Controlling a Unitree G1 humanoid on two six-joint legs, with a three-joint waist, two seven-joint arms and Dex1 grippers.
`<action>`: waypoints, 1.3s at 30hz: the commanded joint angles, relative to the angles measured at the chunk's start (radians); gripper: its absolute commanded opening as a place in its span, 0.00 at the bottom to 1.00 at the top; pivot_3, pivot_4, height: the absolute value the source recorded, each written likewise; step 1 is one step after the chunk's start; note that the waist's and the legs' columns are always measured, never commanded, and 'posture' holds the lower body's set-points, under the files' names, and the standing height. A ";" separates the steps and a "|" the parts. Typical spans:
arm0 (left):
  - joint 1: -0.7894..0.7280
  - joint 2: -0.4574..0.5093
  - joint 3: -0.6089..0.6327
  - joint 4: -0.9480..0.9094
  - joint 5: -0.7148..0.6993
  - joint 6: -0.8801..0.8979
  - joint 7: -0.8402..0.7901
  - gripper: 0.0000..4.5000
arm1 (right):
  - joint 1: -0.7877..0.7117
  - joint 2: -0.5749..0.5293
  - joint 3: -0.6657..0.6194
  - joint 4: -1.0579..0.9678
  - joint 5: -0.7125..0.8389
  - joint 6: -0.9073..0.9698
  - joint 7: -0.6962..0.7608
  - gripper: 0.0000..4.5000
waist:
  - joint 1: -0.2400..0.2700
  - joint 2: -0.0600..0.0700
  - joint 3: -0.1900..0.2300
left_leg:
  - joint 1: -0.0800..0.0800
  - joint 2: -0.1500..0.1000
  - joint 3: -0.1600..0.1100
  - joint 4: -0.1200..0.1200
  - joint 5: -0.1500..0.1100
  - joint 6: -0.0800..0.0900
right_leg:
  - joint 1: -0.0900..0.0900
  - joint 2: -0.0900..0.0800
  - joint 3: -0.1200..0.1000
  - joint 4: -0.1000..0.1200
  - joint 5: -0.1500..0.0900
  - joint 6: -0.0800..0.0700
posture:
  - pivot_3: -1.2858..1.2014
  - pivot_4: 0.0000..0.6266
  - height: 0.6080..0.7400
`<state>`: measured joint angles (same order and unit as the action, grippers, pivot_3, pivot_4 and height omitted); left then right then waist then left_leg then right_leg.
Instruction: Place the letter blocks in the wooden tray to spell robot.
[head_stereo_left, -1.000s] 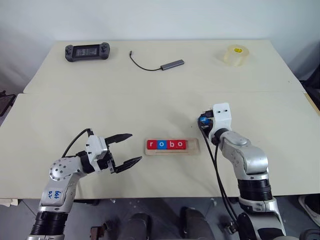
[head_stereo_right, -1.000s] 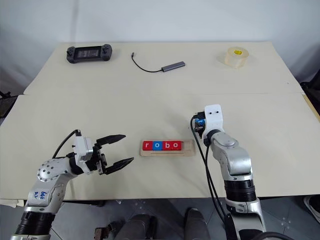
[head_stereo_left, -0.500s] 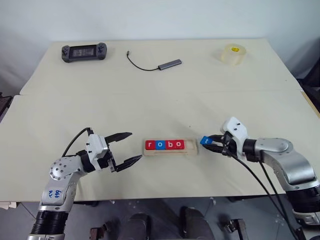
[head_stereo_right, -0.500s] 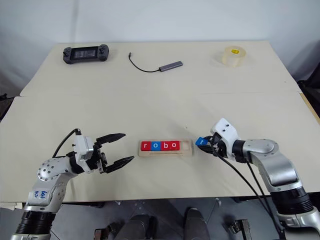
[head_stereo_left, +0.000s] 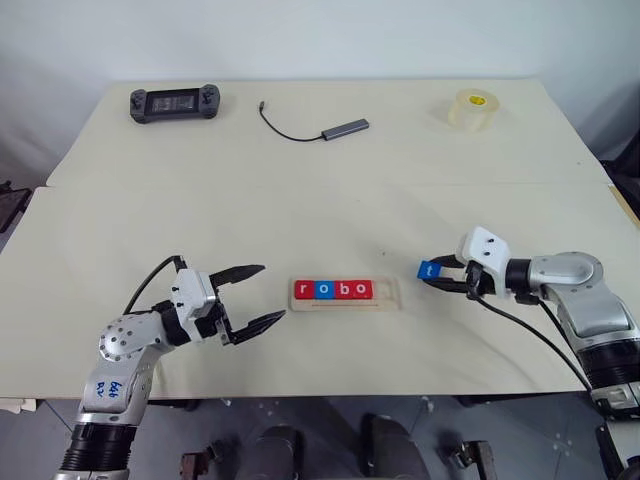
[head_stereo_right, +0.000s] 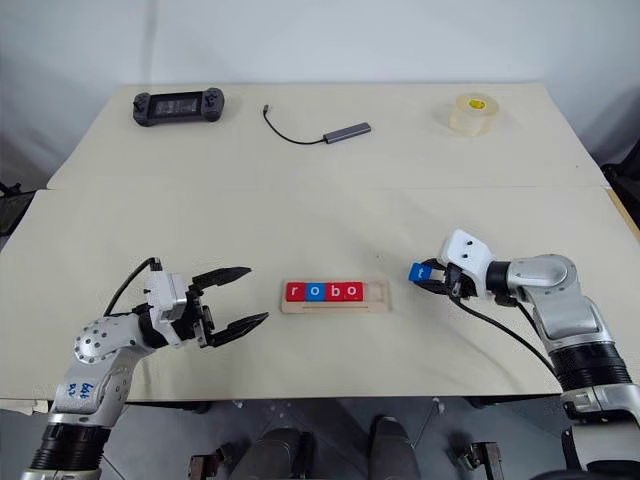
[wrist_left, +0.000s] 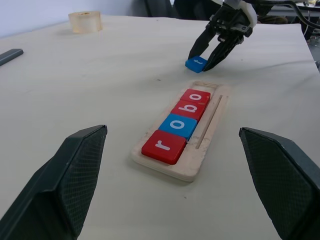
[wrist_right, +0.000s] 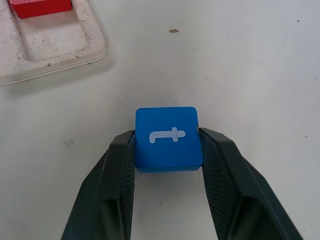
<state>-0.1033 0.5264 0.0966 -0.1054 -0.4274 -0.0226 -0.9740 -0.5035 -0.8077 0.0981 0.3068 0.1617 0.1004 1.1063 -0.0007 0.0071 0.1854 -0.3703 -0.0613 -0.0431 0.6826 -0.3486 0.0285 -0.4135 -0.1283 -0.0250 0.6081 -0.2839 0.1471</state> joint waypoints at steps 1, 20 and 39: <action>0.009 0.006 0.004 -0.037 -0.009 0.003 0.003 1.00 | -0.010 0.002 -0.054 0.016 0.006 -0.052 -0.021 0.68 | 0.000 0.000 0.000 | 0.000 0.000 0.000 0.000 0.000 0.000 | 0.000 0.000 0.000 0.000 0.000 0.000 | 0.52 0.24 1.00; -0.006 0.013 -0.003 0.005 -0.011 -0.001 -0.050 1.00 | 0.167 0.305 -0.354 -0.627 0.134 0.981 -0.737 0.89 | 0.003 0.000 0.000 | -0.001 0.000 -0.001 0.000 0.000 -0.001 | -0.001 -0.001 0.000 0.001 0.000 0.000 | 0.52 0.24 1.00; -0.033 0.011 0.001 0.022 -0.009 0.003 -0.063 1.00 | 0.139 0.653 -0.346 -0.815 0.074 1.206 -1.092 0.89 | -0.003 0.001 -0.001 | 0.000 -0.001 -0.001 0.000 0.000 -0.001 | -0.002 0.001 0.001 0.004 0.000 0.000 | 0.52 0.24 1.00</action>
<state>-0.1309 0.5303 0.0889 -0.0652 -0.4284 -0.0130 -1.0387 -0.3688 -0.1685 -0.2507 -0.5045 0.2506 1.3084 0.0380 -0.0035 0.0079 0.1848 -0.3702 -0.0620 -0.0441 0.6822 -0.3488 0.0277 -0.4154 -0.1274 -0.0235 0.6123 -0.2841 0.1467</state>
